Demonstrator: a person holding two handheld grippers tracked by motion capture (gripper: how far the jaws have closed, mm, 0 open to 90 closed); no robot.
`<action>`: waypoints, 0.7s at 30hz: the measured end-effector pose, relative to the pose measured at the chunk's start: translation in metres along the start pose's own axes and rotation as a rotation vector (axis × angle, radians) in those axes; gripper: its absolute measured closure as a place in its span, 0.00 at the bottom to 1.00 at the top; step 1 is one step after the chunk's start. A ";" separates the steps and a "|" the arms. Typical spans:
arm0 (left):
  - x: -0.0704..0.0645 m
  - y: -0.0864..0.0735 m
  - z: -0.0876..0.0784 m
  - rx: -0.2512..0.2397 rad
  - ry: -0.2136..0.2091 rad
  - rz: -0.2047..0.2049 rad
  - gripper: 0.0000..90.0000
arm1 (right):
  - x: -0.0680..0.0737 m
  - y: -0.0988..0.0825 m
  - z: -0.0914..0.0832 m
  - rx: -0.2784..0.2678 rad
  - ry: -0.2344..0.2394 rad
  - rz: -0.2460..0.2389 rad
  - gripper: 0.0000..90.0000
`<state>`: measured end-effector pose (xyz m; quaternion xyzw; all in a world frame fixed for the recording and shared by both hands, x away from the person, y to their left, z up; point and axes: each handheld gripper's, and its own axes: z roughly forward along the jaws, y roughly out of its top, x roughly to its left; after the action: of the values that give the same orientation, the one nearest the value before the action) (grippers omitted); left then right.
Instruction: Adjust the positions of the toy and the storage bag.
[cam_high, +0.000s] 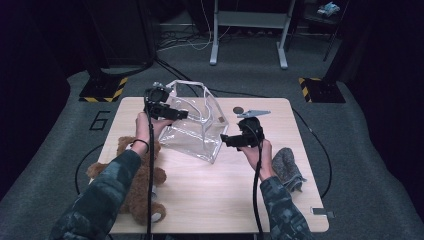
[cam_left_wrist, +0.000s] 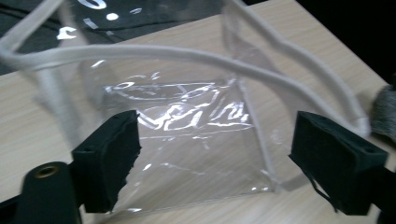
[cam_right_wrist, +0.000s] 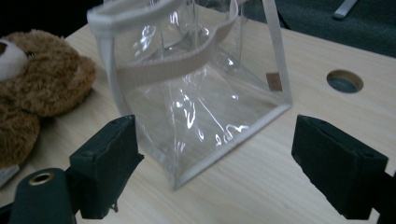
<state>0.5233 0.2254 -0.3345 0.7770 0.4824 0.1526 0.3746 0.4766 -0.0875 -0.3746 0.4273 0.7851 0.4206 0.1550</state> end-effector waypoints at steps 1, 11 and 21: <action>0.005 -0.002 0.000 0.003 0.010 -0.024 0.16 | 0.000 0.006 0.001 -0.004 0.009 0.009 0.16; 0.032 -0.012 -0.005 -0.004 0.072 -0.086 0.04 | 0.008 0.059 0.019 -0.049 0.036 0.063 0.32; 0.038 -0.017 -0.009 -0.020 0.085 -0.076 0.00 | 0.020 0.066 0.047 0.066 -0.019 0.017 0.82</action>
<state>0.5256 0.2668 -0.3454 0.7472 0.5254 0.1760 0.3670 0.5294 -0.0279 -0.3481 0.4429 0.7935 0.3917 0.1444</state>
